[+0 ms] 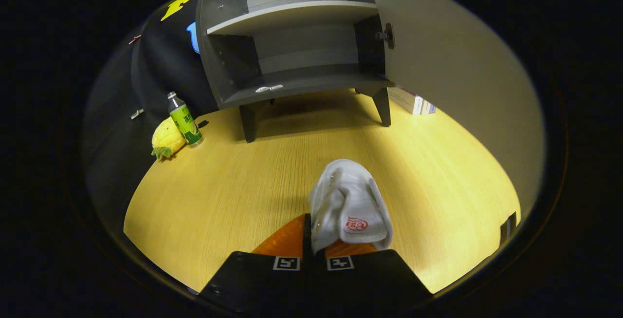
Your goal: Open the shoe cabinet door, grab the shoes and put them into the shoe cabinet, then close the shoe cabinet door.
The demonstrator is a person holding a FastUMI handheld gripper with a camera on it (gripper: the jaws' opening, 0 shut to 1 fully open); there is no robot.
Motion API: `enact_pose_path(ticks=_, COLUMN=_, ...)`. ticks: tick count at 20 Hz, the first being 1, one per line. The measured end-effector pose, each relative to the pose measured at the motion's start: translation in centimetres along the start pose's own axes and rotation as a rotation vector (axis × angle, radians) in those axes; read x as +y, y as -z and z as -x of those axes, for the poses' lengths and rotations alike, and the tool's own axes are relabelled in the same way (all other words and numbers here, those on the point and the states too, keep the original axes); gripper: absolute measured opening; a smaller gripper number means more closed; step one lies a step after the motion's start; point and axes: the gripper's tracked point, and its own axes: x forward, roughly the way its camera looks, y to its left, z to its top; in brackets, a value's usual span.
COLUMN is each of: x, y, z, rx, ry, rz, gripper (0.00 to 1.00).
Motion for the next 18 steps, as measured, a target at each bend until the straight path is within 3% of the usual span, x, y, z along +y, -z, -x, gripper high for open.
enact_pose_path(ticks=10, x=1.3, y=-11.3, z=9.1, rx=-0.113, ry=-0.004, rz=0.004, gripper=0.05)
enact_pose_path(ticks=18, x=5.4, y=-23.6, z=14.3, rx=-0.226, ry=-0.043, rz=0.024, gripper=0.05)
